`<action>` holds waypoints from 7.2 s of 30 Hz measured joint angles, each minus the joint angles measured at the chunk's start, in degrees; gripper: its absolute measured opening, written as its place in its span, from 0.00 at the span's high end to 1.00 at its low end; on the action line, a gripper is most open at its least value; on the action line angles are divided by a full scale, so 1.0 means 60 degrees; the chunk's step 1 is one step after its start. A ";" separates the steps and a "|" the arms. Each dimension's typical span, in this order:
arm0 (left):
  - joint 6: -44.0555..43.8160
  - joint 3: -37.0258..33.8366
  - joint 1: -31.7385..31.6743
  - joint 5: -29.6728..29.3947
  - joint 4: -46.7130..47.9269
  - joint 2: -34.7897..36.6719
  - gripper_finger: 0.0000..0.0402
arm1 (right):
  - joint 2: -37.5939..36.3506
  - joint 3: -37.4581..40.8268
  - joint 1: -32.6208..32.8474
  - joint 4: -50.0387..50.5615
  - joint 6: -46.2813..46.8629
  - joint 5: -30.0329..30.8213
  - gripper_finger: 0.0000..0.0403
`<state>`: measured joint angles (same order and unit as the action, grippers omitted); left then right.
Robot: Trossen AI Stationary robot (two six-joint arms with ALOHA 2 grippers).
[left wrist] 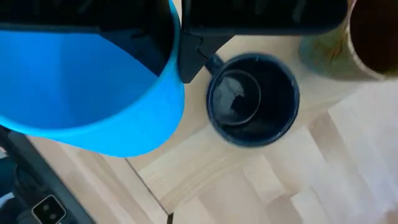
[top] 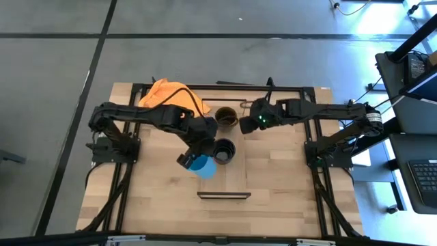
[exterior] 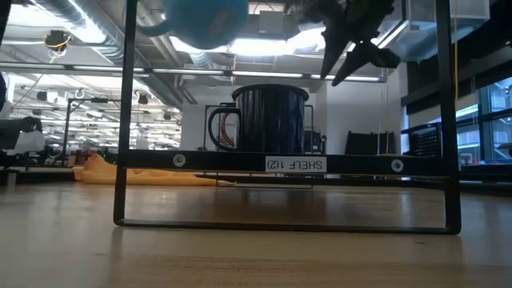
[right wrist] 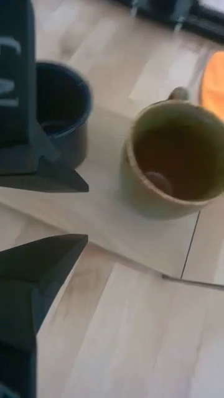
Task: Stack small to large cups/mugs on shelf
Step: Put the light blue mug on the shelf
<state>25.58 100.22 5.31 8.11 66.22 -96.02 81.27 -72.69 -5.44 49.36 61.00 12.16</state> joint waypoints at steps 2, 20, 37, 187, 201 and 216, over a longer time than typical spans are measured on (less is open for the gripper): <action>-0.0236 0.0331 0.0077 -0.0034 -0.0055 -0.0305 0.99 | -0.0113 0.0004 0.0330 0.0267 -0.0005 0.0417 0.70; -0.1983 0.1591 0.0396 -0.0164 -0.0082 -0.2559 0.99 | -0.1835 0.0000 0.2157 0.1545 0.0569 0.2596 0.70; -0.1995 0.1593 0.0599 -0.0797 -0.0723 -0.3259 0.99 | -0.1774 0.0000 0.2373 0.1487 0.1799 0.3174 0.70; -1.1486 -0.6017 0.3332 -0.4147 -0.6258 0.1508 0.82 | 0.0729 0.4306 0.4627 -0.7252 0.4265 -0.0141 0.99; -1.1416 -0.6017 0.3223 -0.4267 -0.6427 0.1508 0.82 | 0.1090 0.4302 0.4851 -0.7949 0.4217 -0.0774 0.99; -1.1416 -0.6017 0.3139 -0.4273 -0.6494 0.1508 0.82 | 0.1388 0.4302 0.4847 -0.8734 0.3780 -0.1030 0.99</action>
<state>-42.92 64.12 24.14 -17.53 27.26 -86.98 89.60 -46.87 23.64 -3.04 83.68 5.98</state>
